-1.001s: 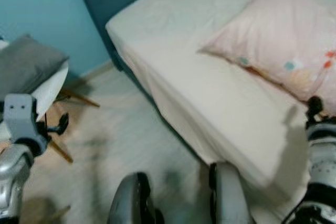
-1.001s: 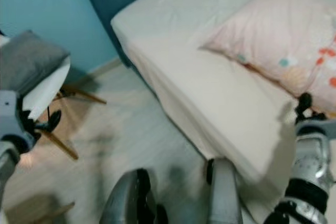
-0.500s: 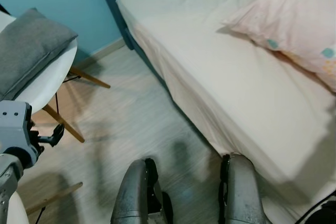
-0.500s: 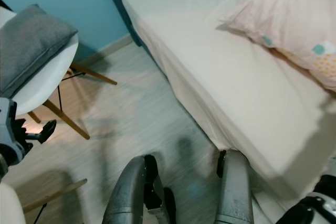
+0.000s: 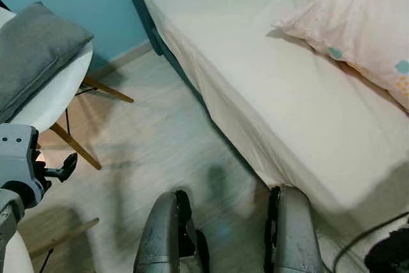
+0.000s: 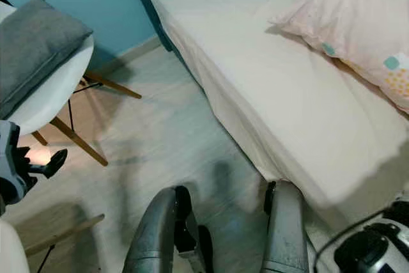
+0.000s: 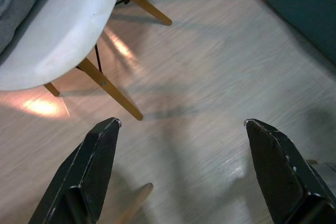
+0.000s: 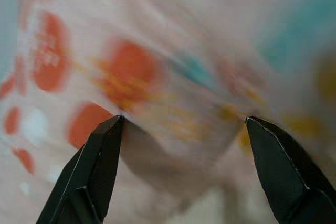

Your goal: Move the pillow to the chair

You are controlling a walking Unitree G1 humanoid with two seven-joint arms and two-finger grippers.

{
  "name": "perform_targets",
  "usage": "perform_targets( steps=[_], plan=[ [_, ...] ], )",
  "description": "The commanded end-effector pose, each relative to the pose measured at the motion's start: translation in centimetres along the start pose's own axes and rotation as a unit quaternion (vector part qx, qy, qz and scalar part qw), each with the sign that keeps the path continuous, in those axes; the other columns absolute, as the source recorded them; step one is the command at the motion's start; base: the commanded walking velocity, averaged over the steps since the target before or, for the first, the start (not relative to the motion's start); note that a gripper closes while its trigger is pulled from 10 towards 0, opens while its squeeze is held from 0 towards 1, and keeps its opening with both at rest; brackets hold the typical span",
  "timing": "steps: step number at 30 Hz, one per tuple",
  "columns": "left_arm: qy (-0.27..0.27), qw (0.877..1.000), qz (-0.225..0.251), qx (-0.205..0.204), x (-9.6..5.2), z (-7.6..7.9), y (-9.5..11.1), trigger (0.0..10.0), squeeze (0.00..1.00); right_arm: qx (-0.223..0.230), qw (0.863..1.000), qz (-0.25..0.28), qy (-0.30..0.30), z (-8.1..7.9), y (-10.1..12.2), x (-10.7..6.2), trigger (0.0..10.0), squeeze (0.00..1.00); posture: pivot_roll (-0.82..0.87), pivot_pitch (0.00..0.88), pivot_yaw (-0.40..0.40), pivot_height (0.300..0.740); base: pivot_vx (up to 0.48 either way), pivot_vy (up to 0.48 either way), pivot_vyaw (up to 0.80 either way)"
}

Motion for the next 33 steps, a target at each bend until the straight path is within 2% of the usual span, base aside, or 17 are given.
perform_targets(
  steps=[1, 3, 8, 11, 12, 13, 15, 23, 25, 29, 30, 33],
  plan=[
    [0.012, 1.0, -0.018, 0.007, -0.5, -0.9, -0.6, 10.0, 0.0, 0.019, 0.999, -0.006, -0.029, 2.0, -0.3, -0.4, 10.0, 0.0, 0.11, 0.513, 0.185, 0.557, 0.0, 0.0, 0.0],
    [0.01, 1.0, -0.019, 0.006, -0.5, -0.9, -0.6, 10.0, 0.0, 0.05, 0.998, -0.02, -0.014, 2.2, -1.4, -0.8, 10.0, 0.0, 0.11, 0.514, 0.185, 0.557, 0.0, 0.0, 0.0],
    [0.007, 1.0, -0.022, 0.005, -0.7, -0.7, -0.8, 10.0, 0.0, 0.072, 0.997, -0.03, 0.018, 2.3, -1.9, -0.6, 10.0, 0.0, 0.12, 0.517, 0.193, 0.557, 0.0, 0.0, 0.0],
    [0.01, 1.0, -0.024, 0.006, -1.1, -0.9, -0.8, 10.0, 0.0, 0.1, 0.991, -0.02, 0.084, 0.4, -0.7, 0.1, 10.0, 0.0, 0.14, 0.524, 0.195, 0.557, 0.0, 0.0, 0.0],
    [0.01, 1.0, -0.024, 0.006, -1.1, -0.9, -0.8, 10.0, 0.0, 0.1, 0.991, -0.02, 0.084, 0.4, -0.7, 0.1, 10.0, 0.0, 0.14, 0.524, 0.195, 0.557, 0.0, 0.0, 0.0],
    [0.011, 1.0, -0.024, 0.006, -1.3, -1.0, -0.8, 10.0, 0.0, 0.105, 0.987, -0.018, 0.117, -0.6, -0.2, 0.2, 10.0, 0.0, 0.14, 0.525, 0.197, 0.557, 0.0, 0.0, 0.0],
    [0.013, 1.0, -0.025, 0.007, -1.5, -1.1, -0.8, 10.0, 0.0, 0.107, 0.984, -0.017, 0.142, -1.4, 0.2, 0.4, 10.0, 0.0, 0.15, 0.528, 0.199, 0.557, 0.0, 0.0, 0.0],
    [0.01, 0.999, -0.03, 0.009, -1.9, -1.0, -0.9, 10.0, 0.0, 0.115, 0.982, -0.007, 0.152, -2.0, 0.7, 1.1, 10.0, 0.0, 0.16, 0.537, 0.212, 0.557, 0.0, 0.0, 0.0],
    [0.008, 0.999, -0.032, 0.012, -1.9, -1.0, -0.8, 10.0, 0.0, 0.11, 0.984, -0.003, 0.143, -2.2, 0.8, 1.6, 10.0, 0.0, 0.17, 0.542, 0.218, 0.557, 0.0, 0.0, 0.0],
    [0.008, 0.999, -0.034, 0.015, -2.0, -1.2, -0.6, 10.0, 0.0, 0.076, 0.992, 0.0, 0.099, -1.8, 0.7, 2.2, 10.0, 0.0, 0.18, 0.544, 0.22, 0.557, 0.0, 0.0, 0.0],
    [0.008, 0.999, -0.034, 0.016, -2.1, -1.2, -0.6, 10.0, 0.0, 0.073, 0.992, 0.002, 0.099, -2.0, 0.7, 2.3, 0.0, 0.0, 0.18, 0.543, 0.22, 0.557, 0.0, 0.0, 0.0],
    [0.009, 0.999, -0.034, 0.016, -2.1, -1.1, -0.6, 10.0, 0.0, 0.073, 0.992, 0.003, 0.102, -2.2, 0.7, 2.4, 0.0, 0.0, 0.18, 0.543, 0.22, 0.557, 0.0, 0.0, 0.0]
  ],
)
Point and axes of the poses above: a point about 5 cm out from each wrist's last joint towards the gripper, its own x axis pointing out of the wrist towards the gripper, its own y axis along the axis of the wrist's last joint, z = x × y, the point moved 4 cm from there along x, pointing out of the wrist towards the gripper, and after that the axes turned 5 degrees about -x, right-handed, at the moved point
